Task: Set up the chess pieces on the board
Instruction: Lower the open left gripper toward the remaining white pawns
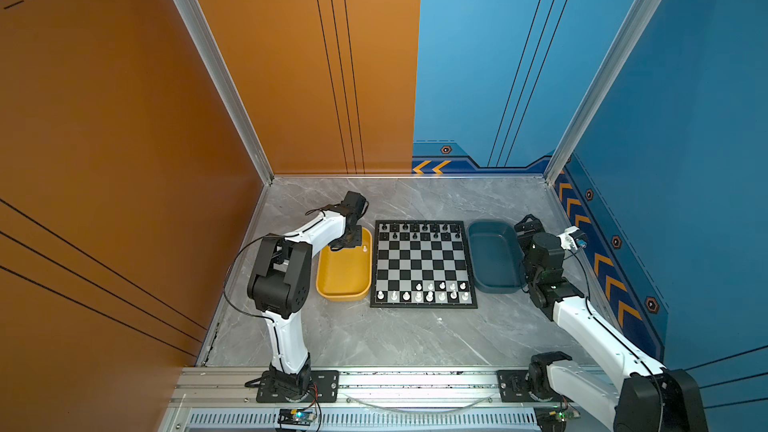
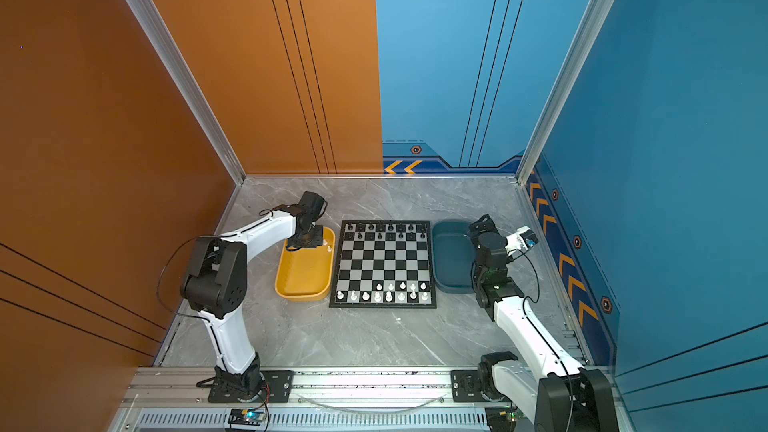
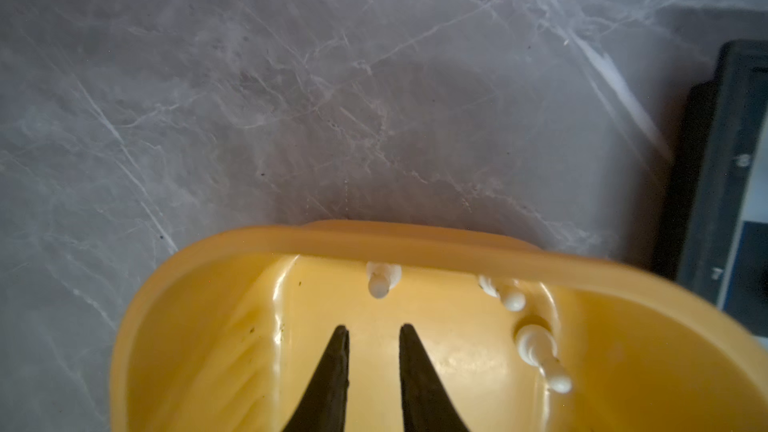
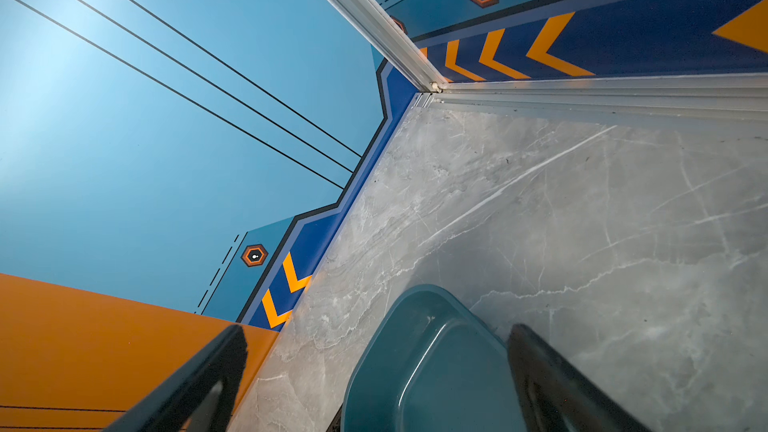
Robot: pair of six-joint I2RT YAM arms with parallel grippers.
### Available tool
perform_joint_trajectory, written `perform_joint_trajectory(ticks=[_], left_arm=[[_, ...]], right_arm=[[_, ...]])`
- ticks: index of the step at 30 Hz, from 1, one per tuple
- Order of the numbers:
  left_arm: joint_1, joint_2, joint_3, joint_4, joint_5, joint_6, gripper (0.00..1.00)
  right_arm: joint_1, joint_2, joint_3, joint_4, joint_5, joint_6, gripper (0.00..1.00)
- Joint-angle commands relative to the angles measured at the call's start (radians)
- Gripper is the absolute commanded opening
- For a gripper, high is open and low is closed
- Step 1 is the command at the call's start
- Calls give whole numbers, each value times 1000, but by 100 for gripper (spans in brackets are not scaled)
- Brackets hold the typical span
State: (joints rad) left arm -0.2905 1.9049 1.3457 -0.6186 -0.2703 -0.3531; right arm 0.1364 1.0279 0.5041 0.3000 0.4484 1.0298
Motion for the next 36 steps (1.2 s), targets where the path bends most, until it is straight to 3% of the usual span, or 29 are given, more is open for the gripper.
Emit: perform_joint_trajectory(ticks=[1,36], left_arm=[[11,23,20,14,-15,-16,23],[15,76,45,33,0,-23,7]], right_arm=[[-5,12,28,18,-1,4,100],[-5,32,39,15,-14,6,100]])
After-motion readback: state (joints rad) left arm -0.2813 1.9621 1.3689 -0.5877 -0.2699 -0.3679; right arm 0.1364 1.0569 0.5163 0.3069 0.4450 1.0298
